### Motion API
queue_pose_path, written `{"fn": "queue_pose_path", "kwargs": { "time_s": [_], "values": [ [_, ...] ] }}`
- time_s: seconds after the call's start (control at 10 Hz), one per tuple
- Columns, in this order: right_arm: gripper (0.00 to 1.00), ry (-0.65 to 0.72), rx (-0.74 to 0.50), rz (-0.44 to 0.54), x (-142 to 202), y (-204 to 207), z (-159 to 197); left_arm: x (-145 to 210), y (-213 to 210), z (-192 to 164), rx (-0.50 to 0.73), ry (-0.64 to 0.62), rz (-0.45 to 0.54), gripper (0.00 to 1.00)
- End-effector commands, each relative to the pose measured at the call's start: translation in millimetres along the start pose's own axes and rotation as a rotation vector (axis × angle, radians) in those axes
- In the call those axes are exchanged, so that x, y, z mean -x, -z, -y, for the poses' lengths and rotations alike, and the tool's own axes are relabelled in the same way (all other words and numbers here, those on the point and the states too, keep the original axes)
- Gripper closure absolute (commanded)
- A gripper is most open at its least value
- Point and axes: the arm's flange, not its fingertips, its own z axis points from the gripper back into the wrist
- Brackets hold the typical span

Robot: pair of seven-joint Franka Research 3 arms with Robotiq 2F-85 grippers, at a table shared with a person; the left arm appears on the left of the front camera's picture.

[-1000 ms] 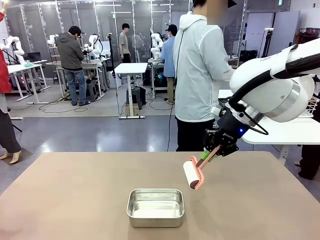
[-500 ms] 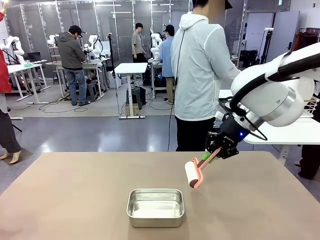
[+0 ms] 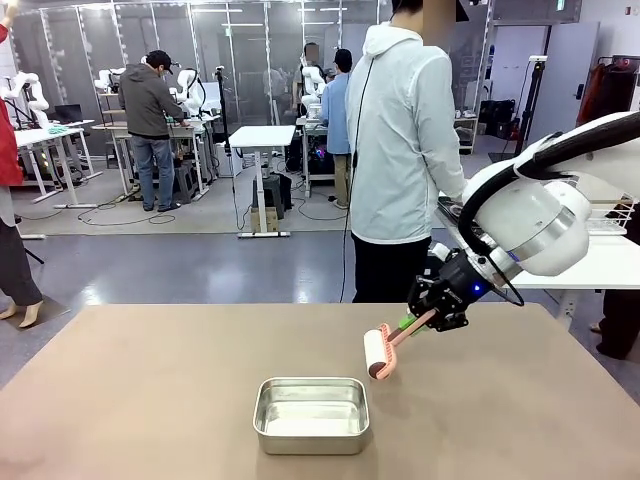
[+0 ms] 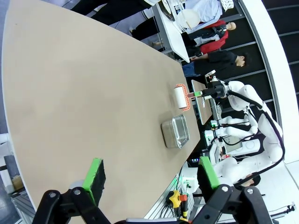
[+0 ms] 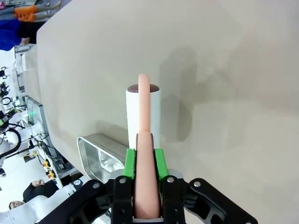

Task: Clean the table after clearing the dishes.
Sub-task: When the right (or left) Handle tray is removed, use the right hand (or left hand) to clean the right (or left) side of the table with the Lint Roller.

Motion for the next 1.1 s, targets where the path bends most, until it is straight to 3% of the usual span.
{"fn": "queue_pose_path", "kwargs": {
  "time_s": [0.0,0.1,0.4,1.0],
  "values": [
    [0.79,0.013,-0.063,0.026,-2.8,12.1,19.6,1.3,-2.9,2.1,-0.003,0.014,0.001,0.0],
    [0.79,0.006,-0.065,0.062,-0.3,19.1,31.9,1.3,-2.9,2.1,-0.003,0.014,0.001,0.0],
    [0.79,0.031,-0.048,0.047,2.7,26.8,65.1,1.3,-2.9,2.1,-0.003,0.014,0.001,0.0],
    [0.79,-0.02,0.107,0.061,-0.1,-56.9,155.5,1.3,-2.9,2.1,-0.003,0.014,0.001,0.0]
  ]
}}
